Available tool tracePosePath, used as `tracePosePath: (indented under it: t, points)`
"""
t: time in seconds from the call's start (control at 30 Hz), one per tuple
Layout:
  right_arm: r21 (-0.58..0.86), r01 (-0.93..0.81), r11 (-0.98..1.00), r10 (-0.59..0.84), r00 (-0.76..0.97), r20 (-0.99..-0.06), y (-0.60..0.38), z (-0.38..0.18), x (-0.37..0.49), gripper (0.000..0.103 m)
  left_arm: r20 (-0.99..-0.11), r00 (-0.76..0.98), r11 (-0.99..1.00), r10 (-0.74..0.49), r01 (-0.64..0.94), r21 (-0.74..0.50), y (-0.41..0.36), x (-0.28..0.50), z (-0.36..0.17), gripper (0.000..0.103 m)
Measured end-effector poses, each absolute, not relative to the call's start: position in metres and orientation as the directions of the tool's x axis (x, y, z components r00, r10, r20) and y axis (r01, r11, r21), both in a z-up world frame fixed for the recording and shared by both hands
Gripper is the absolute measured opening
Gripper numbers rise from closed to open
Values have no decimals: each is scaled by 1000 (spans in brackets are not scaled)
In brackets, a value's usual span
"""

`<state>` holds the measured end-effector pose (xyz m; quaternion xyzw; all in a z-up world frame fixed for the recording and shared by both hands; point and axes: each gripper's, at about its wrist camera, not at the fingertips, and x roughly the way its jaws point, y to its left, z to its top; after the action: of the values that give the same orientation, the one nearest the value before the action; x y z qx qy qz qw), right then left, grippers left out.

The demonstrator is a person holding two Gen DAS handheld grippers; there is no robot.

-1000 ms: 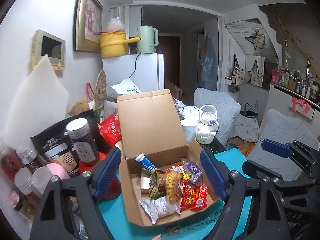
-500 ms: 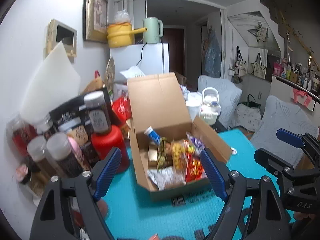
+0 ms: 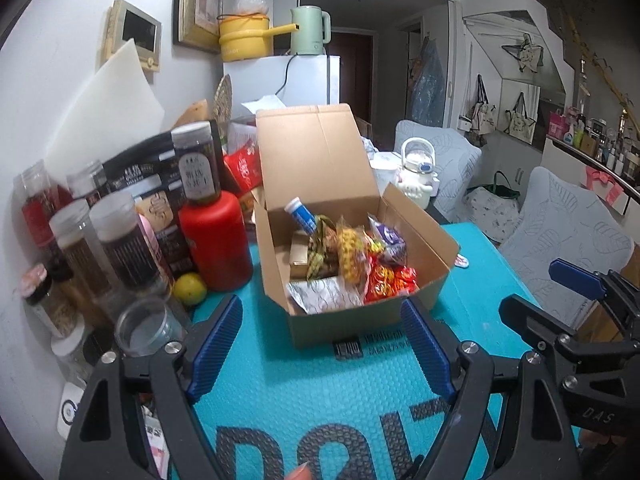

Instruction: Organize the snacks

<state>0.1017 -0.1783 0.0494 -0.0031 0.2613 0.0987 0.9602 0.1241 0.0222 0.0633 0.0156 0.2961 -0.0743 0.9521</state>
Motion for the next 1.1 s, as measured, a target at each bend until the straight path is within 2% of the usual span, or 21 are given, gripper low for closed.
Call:
tracePosePath:
  t: [0.63, 1.1]
  points:
    - [74, -188, 979, 197, 813, -548, -186, 33, 111, 85, -605, 783, 985, -145, 174, -11, 13, 123, 51, 82]
    - [74, -184, 980, 194, 813, -548, -192, 31, 111, 85, -628, 762, 983, -157, 184, -23, 12, 129, 45, 82]
